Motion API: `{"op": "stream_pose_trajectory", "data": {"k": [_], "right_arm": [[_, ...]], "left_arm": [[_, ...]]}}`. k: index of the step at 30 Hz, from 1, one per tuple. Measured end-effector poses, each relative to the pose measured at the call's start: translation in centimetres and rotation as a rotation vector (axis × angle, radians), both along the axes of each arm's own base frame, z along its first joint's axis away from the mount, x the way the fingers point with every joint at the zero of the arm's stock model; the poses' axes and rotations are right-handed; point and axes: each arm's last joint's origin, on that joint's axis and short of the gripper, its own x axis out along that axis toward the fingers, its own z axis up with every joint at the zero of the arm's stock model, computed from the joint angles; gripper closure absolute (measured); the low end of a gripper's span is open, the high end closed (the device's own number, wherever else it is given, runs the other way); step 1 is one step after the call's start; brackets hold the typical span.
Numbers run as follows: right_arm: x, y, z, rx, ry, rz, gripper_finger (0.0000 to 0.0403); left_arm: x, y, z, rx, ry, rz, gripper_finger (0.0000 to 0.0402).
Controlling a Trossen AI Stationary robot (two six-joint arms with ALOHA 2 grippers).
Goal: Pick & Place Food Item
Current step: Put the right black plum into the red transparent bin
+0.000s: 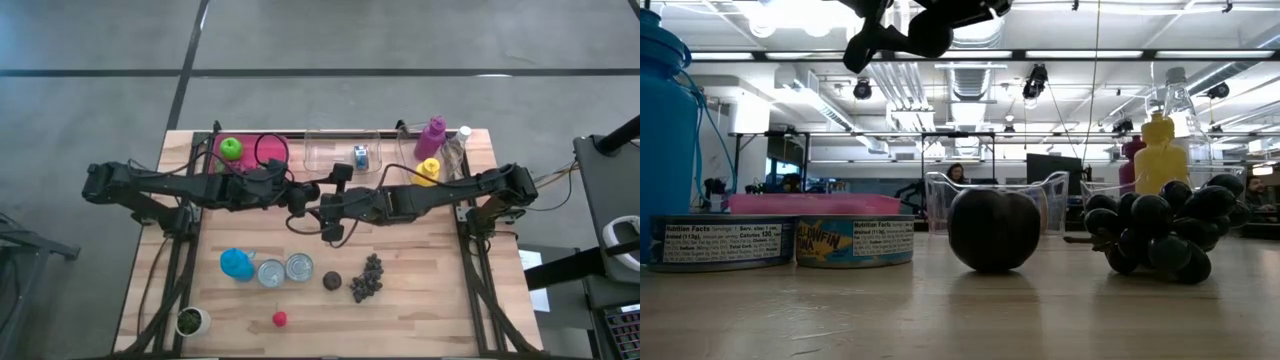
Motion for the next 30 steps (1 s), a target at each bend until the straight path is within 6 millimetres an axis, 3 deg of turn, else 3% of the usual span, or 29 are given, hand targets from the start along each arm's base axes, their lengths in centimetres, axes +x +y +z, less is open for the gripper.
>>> {"op": "stream_pose_trajectory", "data": {"k": [8, 15, 20, 30], "right_arm": [[-1.1, -0.3, 0.9, -0.047, 0.021, -0.064, 0.0049], [-3.3, -0.1, 3.1, 0.059, -0.042, -0.092, 0.0058], [-4.3, 0.2, 4.1, 0.093, -0.078, -0.091, 0.0066], [-4.4, 0.3, 4.2, 0.097, -0.080, -0.086, 0.0074]], "left_arm": [[-0.7, 0.1, -0.2, -0.003, 0.057, 0.007, 0.0185], [-2.8, 1.0, 0.0, -0.019, 0.150, 0.066, 0.0186], [-4.7, 3.7, -0.9, -0.060, 0.306, 0.215, 0.0187], [-8.4, 11.2, -2.6, -0.138, 0.500, 0.504, 0.0187]]}}
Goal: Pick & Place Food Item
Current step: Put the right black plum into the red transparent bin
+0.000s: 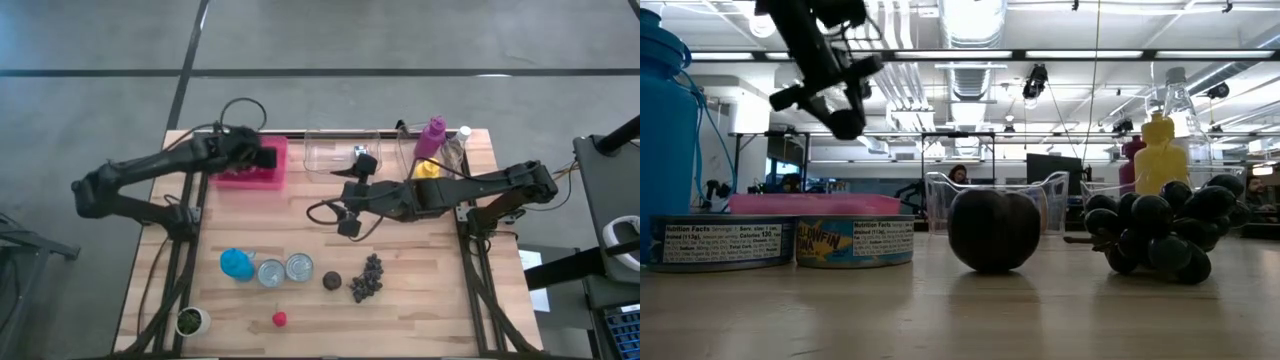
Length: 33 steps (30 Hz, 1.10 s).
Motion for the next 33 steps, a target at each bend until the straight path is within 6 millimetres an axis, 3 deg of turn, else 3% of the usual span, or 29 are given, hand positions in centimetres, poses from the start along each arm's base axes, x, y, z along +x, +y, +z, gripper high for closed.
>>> {"op": "stream_pose_trajectory", "data": {"k": [4, 9, 22, 33], "right_arm": [[0.0, 0.0, 0.0, -0.005, 0.003, 0.002, 0.0069], [0.0, 0.0, 0.0, -0.007, 0.004, 0.002, 0.0060], [0.0, -0.1, 0.0, -0.022, 0.008, 0.006, 0.0058], [0.0, 0.0, 0.0, -0.010, 0.003, 0.003, 0.0072]], "left_arm": [[-1.8, 2.6, -1.1, -0.009, 0.035, 0.095, 0.0187], [-3.3, 4.4, -3.6, -0.036, 0.020, 0.176, 0.0187], [-2.5, 5.8, -7.8, -0.063, 0.024, 0.267, 0.0187], [-3.0, 6.6, -8.2, -0.060, 0.038, 0.328, 0.0172]]}}
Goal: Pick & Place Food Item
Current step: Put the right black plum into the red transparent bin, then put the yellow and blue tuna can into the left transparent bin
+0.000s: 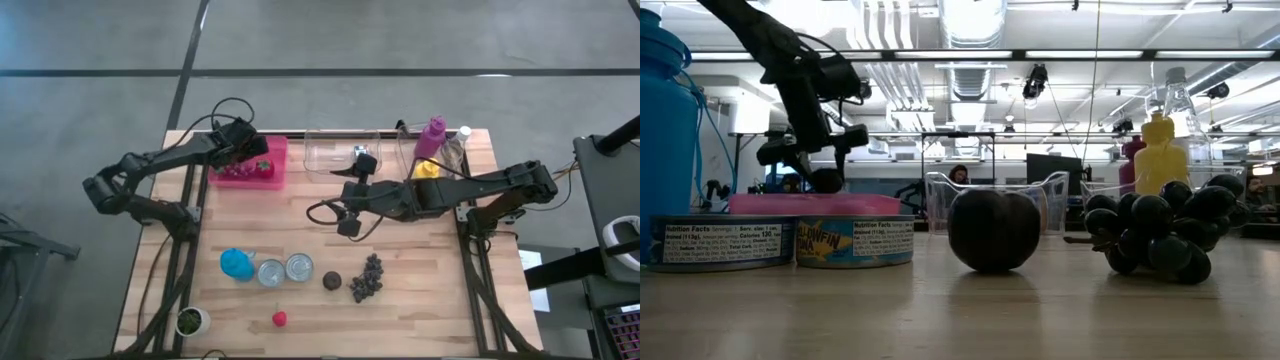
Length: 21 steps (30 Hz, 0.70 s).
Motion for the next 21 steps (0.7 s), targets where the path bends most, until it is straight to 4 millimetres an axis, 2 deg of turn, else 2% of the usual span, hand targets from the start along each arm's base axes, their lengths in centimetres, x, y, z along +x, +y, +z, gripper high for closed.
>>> {"op": "stream_pose_trajectory", "data": {"k": [6, 11, 14, 17, 21], "right_arm": [[0.0, 0.0, 0.0, -0.003, 0.002, 0.002, 0.0071], [0.0, 0.0, 0.0, -0.006, 0.003, 0.003, 0.0064], [0.0, 0.0, 0.0, -0.006, 0.004, 0.003, 0.0060], [0.0, 0.0, 0.0, -0.006, 0.004, 0.002, 0.0058], [-0.4, -0.1, 0.3, 0.009, -0.005, -0.003, 0.0060]], "left_arm": [[-0.1, 0.1, 0.0, 0.000, -0.002, 0.003, 0.0070], [-0.1, 0.1, 0.0, -0.001, -0.002, -0.001, 0.0016], [-0.1, 0.1, 0.0, 0.000, -0.002, -0.001, 0.0006], [-0.1, 0.0, 0.2, -0.006, -0.011, -0.027, 0.0014], [-0.1, -0.3, 1.7, 0.016, -0.046, -0.123, 0.0028]]}}
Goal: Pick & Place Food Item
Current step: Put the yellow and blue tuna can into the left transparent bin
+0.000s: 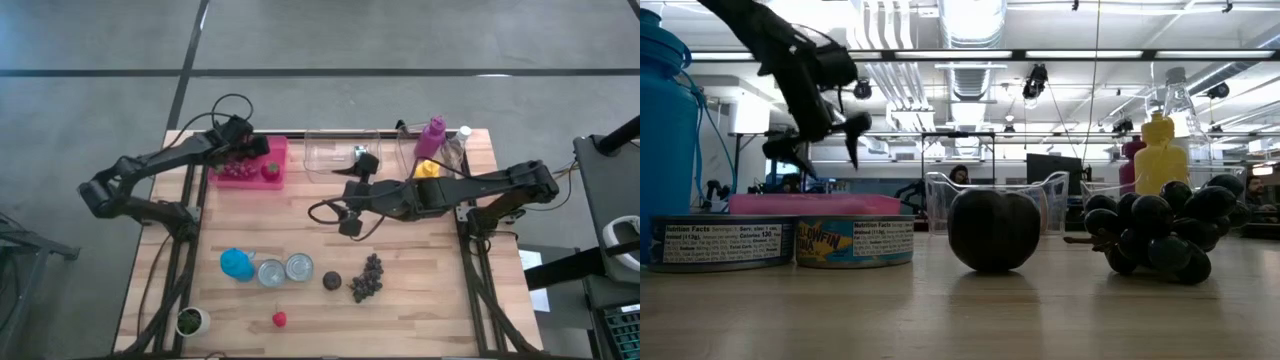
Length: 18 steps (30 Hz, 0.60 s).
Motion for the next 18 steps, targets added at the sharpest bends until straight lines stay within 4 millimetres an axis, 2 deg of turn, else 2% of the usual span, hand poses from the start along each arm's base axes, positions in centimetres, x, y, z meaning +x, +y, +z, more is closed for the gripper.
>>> {"op": "stream_pose_trajectory", "data": {"k": [5, 10, 18], "right_arm": [[-1.2, -0.2, 0.7, 0.047, -0.003, -0.021, 0.0068], [-2.8, -0.5, 0.9, 0.130, 0.039, -0.043, 0.0076], [-3.6, -0.5, 0.2, 0.213, 0.121, -0.022, 0.0078]], "left_arm": [[-0.3, -1.2, 3.2, 0.104, -0.053, -0.099, 0.0041], [-0.5, -3.5, 6.1, 0.242, -0.072, -0.269, 0.0050], [-0.3, -8.2, 8.5, 0.360, -0.133, -0.491, 0.0054]]}}
